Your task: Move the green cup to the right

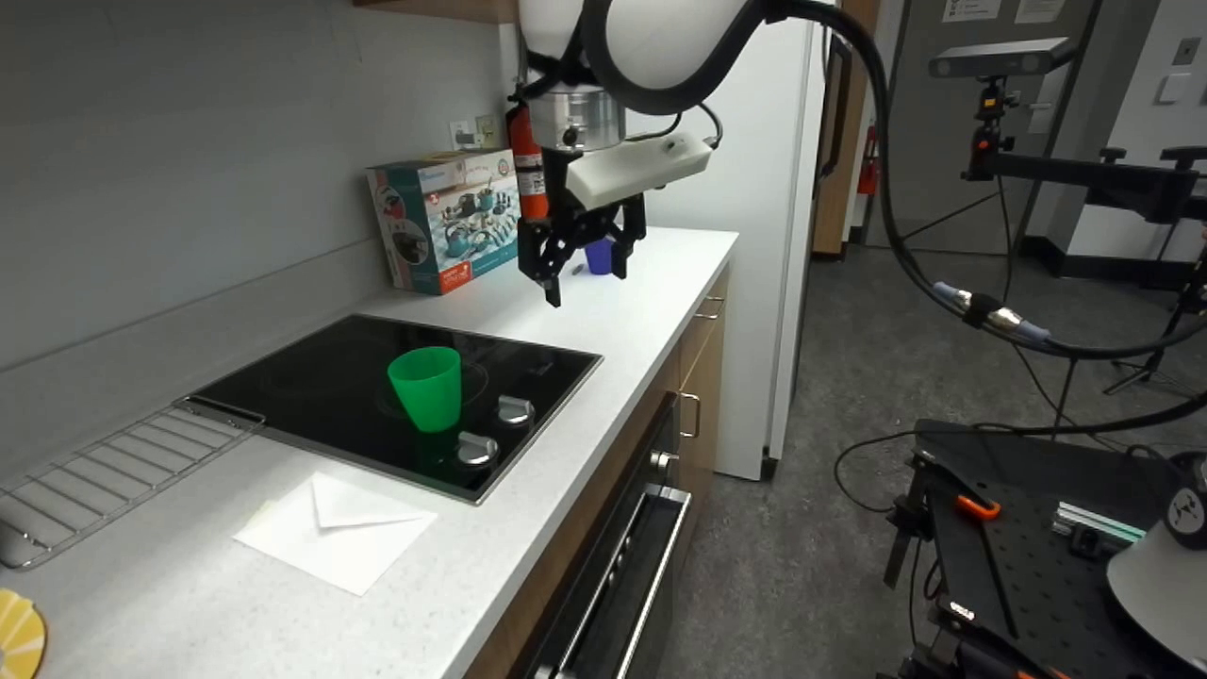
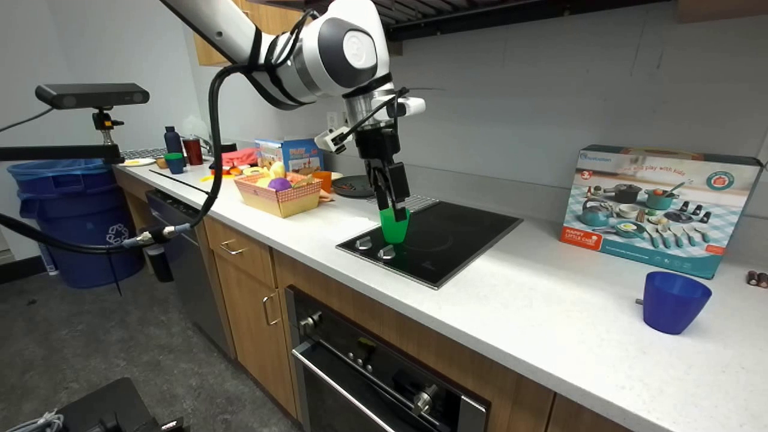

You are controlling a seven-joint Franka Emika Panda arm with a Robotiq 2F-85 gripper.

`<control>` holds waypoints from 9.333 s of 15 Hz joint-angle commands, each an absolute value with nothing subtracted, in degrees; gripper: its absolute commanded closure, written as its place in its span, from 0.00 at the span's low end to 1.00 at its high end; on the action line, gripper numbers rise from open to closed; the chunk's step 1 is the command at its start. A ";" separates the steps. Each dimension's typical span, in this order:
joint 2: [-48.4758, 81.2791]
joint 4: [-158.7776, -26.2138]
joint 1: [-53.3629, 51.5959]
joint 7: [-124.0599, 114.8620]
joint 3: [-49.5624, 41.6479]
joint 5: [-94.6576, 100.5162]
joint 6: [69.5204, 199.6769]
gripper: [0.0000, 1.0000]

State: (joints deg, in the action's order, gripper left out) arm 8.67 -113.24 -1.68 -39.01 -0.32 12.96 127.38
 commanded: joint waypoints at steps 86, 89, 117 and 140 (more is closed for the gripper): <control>32.05 -89.56 0.72 -36.09 -8.53 2.17 123.01 0.99; 31.59 -89.97 2.73 -31.24 -8.50 2.82 122.31 0.99; 32.59 -86.74 8.17 -33.06 -13.52 -2.19 124.54 0.99; 32.40 -89.70 3.70 -35.60 -11.96 -1.31 123.99 0.24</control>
